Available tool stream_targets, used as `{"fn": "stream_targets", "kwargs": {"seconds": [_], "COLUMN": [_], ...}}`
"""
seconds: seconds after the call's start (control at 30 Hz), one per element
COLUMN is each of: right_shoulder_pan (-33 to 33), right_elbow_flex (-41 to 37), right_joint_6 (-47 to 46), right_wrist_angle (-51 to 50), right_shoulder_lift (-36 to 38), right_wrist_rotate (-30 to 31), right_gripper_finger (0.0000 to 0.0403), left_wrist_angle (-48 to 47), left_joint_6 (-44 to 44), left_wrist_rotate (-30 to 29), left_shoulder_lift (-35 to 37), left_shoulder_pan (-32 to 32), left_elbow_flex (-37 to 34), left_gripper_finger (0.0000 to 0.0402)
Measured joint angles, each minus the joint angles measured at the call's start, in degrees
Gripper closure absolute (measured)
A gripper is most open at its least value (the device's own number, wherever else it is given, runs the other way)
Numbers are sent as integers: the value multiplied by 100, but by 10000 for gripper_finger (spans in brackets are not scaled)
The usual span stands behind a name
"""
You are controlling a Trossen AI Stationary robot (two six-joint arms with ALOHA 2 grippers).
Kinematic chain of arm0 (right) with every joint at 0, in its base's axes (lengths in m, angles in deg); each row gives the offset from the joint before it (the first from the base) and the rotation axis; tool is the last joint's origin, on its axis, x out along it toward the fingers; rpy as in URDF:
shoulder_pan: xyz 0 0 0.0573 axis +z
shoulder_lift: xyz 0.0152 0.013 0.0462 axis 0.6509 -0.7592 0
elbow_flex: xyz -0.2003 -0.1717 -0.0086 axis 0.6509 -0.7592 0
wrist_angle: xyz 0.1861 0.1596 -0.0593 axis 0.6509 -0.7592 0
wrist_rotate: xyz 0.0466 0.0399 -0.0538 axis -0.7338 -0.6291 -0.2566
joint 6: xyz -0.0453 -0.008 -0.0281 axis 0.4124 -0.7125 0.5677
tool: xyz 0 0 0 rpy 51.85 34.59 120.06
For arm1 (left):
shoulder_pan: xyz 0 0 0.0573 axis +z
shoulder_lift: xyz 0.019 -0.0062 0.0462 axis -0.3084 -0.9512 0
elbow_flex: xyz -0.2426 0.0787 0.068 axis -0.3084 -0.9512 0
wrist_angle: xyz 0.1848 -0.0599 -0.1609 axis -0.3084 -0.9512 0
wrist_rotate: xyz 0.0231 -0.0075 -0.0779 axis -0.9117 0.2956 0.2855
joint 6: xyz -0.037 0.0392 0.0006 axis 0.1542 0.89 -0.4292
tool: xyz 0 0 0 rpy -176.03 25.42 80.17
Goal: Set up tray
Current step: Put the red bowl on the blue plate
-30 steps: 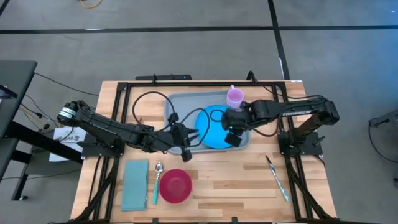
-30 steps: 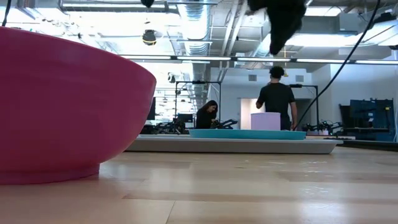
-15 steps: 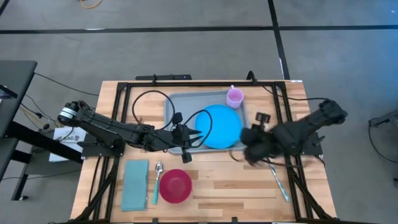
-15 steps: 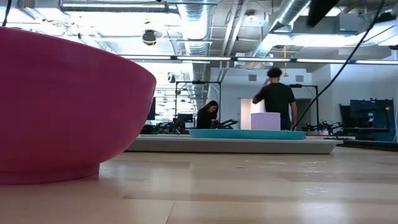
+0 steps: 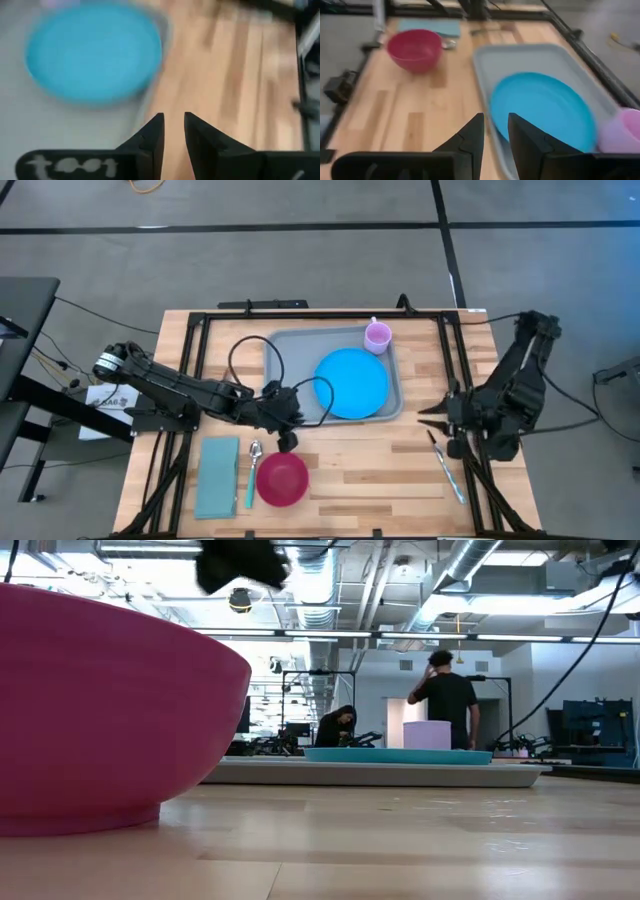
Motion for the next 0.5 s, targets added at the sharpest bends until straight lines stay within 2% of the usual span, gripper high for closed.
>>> {"fn": "stream_targets", "kwargs": {"seconds": [0.1, 0.23, 0.5], "right_shoulder_pan": [217, 166, 56], "right_elbow_flex": [-752, -1027, -1027], "right_joint_6": [217, 290, 298], "right_wrist_angle": [660, 491, 516], "right_shoulder_lift": [474, 955, 1560], "right_wrist_rotate": [207, 261, 240], "right_gripper_finger": [321, 321, 321], "left_wrist_angle": [-804, -1279, -220], "left_joint_6": [-244, -345, -307], "left_wrist_rotate": [789, 818, 657], "left_shoulder_lift": [0, 0, 1], "left_shoulder_pan": [-153, -410, -830], "left_elbow_flex": [0, -52, -515], "left_gripper_finger": [339, 339, 339]}}
